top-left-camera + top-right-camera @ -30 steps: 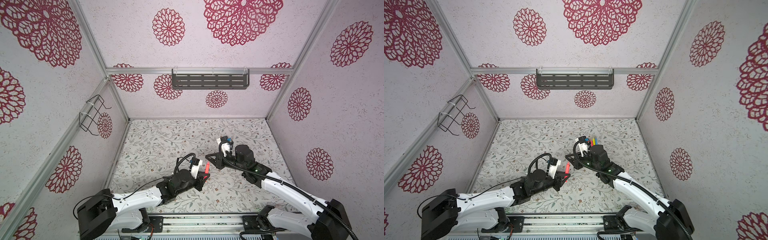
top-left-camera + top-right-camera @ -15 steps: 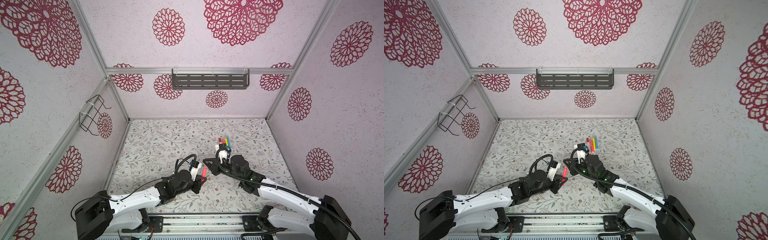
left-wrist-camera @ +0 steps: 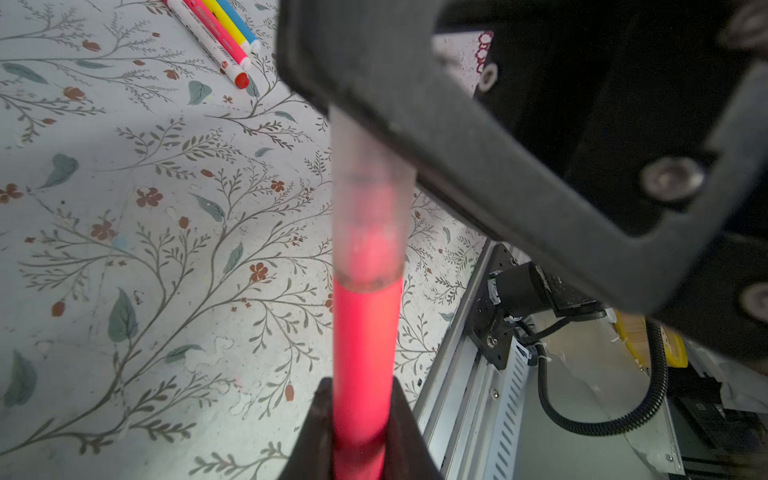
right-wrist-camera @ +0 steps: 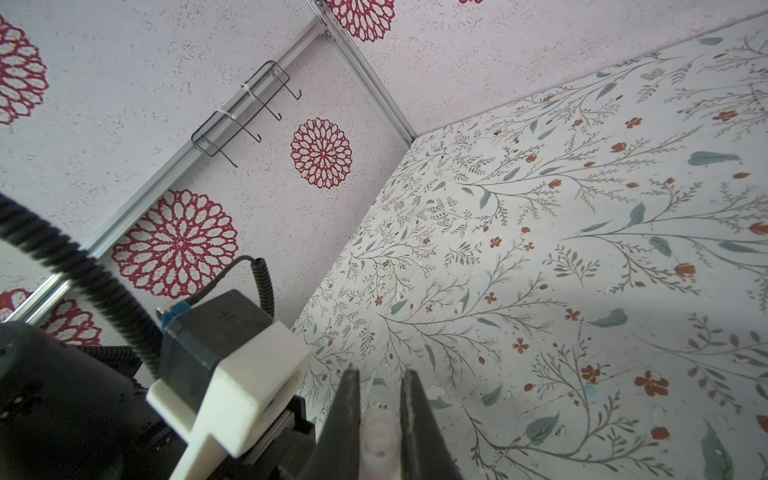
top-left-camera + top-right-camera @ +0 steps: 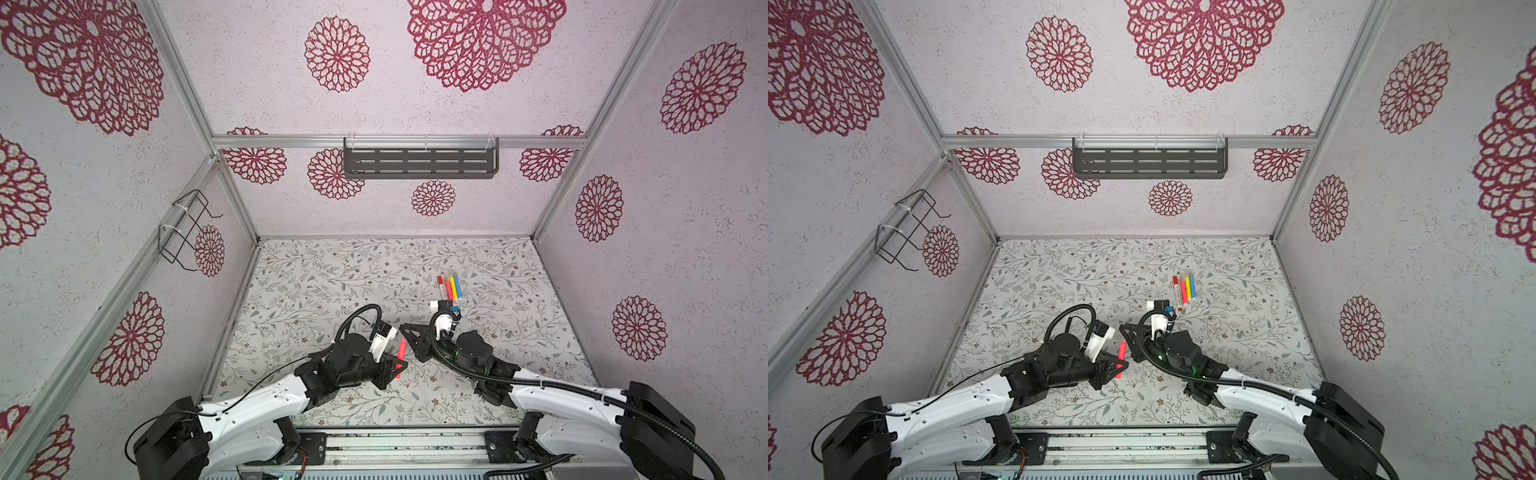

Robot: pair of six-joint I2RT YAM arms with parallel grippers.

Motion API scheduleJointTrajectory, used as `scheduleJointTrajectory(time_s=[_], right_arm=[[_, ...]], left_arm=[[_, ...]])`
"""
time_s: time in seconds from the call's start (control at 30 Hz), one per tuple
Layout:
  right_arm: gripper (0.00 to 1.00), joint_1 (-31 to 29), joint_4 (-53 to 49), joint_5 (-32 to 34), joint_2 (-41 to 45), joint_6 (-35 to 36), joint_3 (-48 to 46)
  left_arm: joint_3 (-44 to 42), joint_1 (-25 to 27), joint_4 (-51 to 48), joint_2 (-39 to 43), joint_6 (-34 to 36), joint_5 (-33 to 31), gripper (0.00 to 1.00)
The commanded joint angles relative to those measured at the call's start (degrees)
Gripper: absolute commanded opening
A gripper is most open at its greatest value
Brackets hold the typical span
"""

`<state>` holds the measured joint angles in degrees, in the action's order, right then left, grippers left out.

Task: Insert the pens into the pen caps
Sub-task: 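Lower the capped highlighter beside the markers with the left gripper while the right withdraws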

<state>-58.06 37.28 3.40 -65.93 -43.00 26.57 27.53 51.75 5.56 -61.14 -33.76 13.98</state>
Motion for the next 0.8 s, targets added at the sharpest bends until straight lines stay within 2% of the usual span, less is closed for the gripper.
scheduleJointTrajectory(time_s=[0.0, 0.07, 0.13, 0.17, 0.27, 0.4, 0.53, 0.67, 0.77], right_arm=[[0.0, -6.62, -16.33, -15.32, -2.21, -1.41, -4.25], [0.0, -6.35, -20.37, -13.3, -0.04, 0.23, -2.04], [0.05, -5.35, -28.84, -9.22, 3.54, 3.18, 1.8], [0.1, -4.16, -34.26, -6.95, 5.85, 4.86, 4.07], [0.44, 0.35, -46.22, -0.12, 14.56, 8.81, 9.23], [0.63, 6.31, -55.5, 12.83, 27.54, 10.82, 12.44], [0.7, 9.1, -59.44, 20.16, 35.28, 9.69, 12.18], [0.72, 9.11, -62.34, 24.95, 39.42, 7.94, 9.96], [0.76, 9.11, -65.56, 29.34, 42.47, 6.8, 9.15]], left_arm=[[4.91, -4.72, 20.59, 3.17, 0.18, -9.04, 0.0], [6.26, -4.79, 16.77, 1.12, 0.51, -10.5, 0.0], [7.46, -4.69, 13.31, -2.3, -0.4, -11.44, 0.0], [7.67, -4.65, 12.5, -4.32, -1.25, -11.42, 0.0], [7.46, -4.64, 11.66, -10.35, -4.25, -10.7, 0.0], [7.75, -3.96, 11.66, -16.88, -7.92, -11.19, 0.0], [11.06, -3.88, 10.29, -22.47, -9.48, -13.44, 0.01], [19.07, -4.85, 2.53, -28.21, -9.82, -16.68, 0.05], [25.31, -6.5, -1.08, -33.31, -10.26, -16.34, 0.06]])
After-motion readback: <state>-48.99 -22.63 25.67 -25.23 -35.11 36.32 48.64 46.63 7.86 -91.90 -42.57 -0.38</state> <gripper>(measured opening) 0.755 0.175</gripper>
